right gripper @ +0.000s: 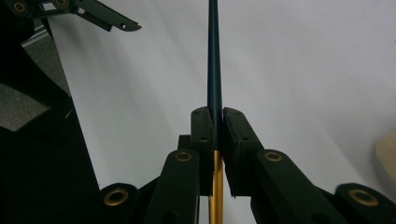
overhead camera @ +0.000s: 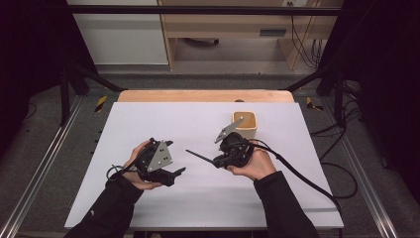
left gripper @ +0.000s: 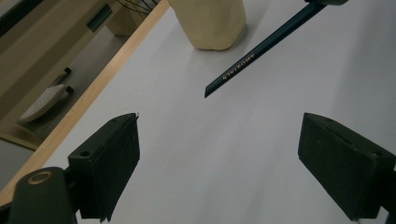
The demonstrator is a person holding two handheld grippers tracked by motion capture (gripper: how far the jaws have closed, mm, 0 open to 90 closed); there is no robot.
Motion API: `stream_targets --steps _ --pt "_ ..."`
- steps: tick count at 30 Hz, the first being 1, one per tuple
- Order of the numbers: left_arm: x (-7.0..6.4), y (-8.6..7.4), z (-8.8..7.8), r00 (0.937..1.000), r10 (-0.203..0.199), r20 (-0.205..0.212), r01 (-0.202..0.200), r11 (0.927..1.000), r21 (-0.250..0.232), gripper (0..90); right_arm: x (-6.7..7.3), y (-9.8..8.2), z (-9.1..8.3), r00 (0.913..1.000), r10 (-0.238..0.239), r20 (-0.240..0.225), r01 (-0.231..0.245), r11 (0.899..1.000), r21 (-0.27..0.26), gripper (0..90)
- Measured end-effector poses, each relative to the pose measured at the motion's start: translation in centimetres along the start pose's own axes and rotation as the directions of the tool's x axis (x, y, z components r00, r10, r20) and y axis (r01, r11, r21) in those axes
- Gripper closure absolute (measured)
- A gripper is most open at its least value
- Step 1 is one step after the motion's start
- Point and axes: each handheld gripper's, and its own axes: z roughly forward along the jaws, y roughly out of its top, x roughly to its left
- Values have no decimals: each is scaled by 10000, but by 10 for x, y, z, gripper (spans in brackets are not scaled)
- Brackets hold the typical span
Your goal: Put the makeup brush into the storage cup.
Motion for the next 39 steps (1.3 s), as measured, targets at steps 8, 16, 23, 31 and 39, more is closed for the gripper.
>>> stream_targets --steps 8,16,23,31,39 --pt "-3 16 5 9976 685 133 -684 9976 -81 144 1 0 -1 10000 -33 -55 33 10000 -27 836" --pt "-8 26 9 9905 1372 108 -1370 9905 -142 160 0 1 0 9999 65 -112 -64 9999 98 836" --pt "-14 31 13 9783 2046 321 -2039 9787 -225 251 1 1 1 9998 54 -190 -51 9999 161 836" --pt "-22 36 19 9480 3179 178 -3176 9481 -161 396 4 4 1 9996 26 -285 -20 9998 210 836" --pt "-24 37 20 9223 3861 139 -3859 9224 -148 515 4 4 0 9990 34 -456 -26 9998 175 836"
